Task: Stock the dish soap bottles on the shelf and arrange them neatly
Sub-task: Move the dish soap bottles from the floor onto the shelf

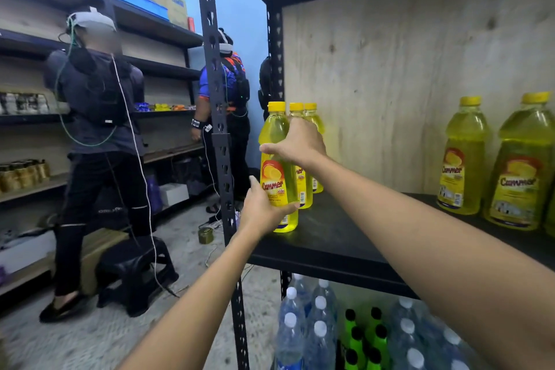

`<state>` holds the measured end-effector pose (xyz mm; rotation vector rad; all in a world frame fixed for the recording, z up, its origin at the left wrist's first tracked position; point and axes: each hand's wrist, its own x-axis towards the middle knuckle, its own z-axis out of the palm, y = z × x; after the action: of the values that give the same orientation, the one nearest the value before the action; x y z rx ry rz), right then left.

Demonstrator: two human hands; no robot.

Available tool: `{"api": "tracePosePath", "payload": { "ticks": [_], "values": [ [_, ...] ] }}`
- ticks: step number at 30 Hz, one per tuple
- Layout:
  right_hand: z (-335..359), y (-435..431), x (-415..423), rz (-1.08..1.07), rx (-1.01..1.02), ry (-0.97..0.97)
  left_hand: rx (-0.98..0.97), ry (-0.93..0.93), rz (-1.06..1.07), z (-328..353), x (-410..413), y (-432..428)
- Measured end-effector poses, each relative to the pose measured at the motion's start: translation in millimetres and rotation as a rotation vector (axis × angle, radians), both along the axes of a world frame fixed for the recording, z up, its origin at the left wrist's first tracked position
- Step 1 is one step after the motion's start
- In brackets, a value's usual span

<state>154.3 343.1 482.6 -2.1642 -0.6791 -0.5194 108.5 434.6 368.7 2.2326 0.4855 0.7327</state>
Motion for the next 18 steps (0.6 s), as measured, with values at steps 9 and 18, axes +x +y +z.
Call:
{"api": "tracePosePath", "payload": {
  "ticks": [9, 18],
  "values": [
    [-3.4, -176.7, 49.1, -0.258, 0.279, 0.109, 0.435, -0.472, -0.252, 9.6, -4.4, -105.6],
    [2.4, -251.7, 151.2, -0.570, 0.242, 0.007, -0.126, 0.007, -0.525, 16.7, 159.1, -206.4]
  ]
}}
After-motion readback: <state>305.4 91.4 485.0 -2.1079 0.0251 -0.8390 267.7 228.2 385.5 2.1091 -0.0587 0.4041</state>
